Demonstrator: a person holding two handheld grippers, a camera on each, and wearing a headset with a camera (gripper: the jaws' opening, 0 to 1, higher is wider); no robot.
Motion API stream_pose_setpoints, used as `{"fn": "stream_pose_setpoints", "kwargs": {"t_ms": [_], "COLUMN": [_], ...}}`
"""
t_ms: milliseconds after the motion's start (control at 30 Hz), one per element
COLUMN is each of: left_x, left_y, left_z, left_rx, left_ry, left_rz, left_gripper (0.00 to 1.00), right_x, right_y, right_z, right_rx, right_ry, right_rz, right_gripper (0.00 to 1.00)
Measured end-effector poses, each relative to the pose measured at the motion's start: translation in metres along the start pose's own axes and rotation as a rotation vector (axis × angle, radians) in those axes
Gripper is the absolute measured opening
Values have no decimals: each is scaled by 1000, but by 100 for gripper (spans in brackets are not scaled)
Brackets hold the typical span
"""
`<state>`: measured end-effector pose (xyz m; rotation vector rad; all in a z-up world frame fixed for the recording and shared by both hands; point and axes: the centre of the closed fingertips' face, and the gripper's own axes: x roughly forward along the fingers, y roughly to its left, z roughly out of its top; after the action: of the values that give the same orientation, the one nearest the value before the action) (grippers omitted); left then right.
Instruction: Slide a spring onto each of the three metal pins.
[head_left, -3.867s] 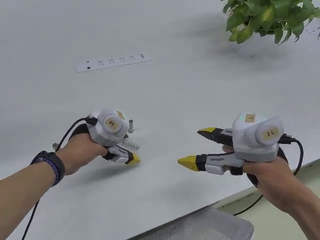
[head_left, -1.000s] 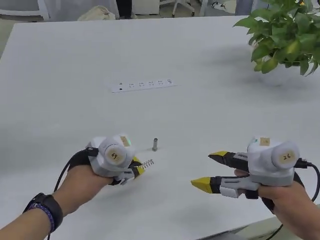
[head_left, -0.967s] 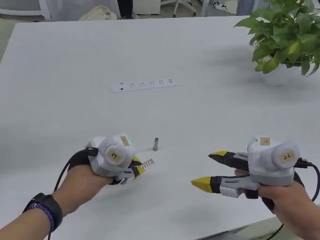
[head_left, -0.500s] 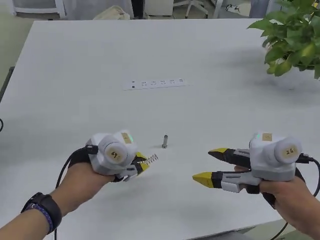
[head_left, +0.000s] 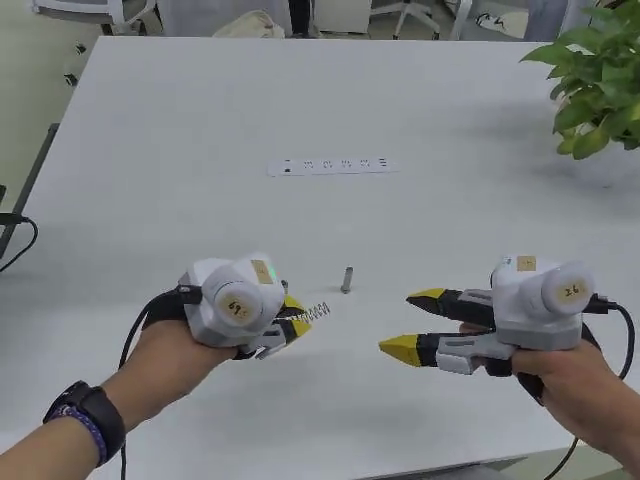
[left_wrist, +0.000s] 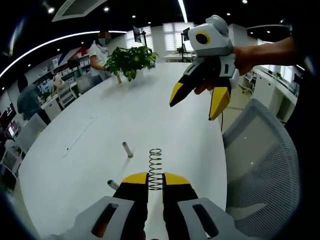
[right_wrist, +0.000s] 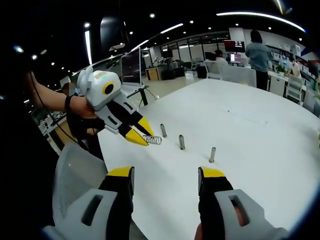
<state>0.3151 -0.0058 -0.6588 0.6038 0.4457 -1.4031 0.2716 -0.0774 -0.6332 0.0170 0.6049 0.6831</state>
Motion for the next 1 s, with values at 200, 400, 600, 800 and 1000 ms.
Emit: {"fn": "stream_pose_setpoints", "kwargs": {"t_ms": [200, 400, 600, 800, 1000], "left_x": [-4, -3, 0, 3, 4], "left_y": [-8, -17, -29, -40, -46], "left_z": [14, 24, 29, 34, 39], "left_rx": [27, 54, 67, 93, 121], "left_ry": [-25, -41, -48, -52, -57], "left_rz": [-8, -24, -47, -71, -88], "left_gripper": [3, 3, 3, 3, 3], "right_x": [5, 10, 12, 13, 13], "right_y": [5, 9, 15, 20, 31], "right_z": [5, 5, 5, 3, 3], "right_rx": [-8, -15, -15, -22, -24], "right_ry": [-6, -3, -1, 8, 11], "right_rz": [27, 48, 74, 103, 159], "right_gripper": [47, 45, 43, 39, 32]}}
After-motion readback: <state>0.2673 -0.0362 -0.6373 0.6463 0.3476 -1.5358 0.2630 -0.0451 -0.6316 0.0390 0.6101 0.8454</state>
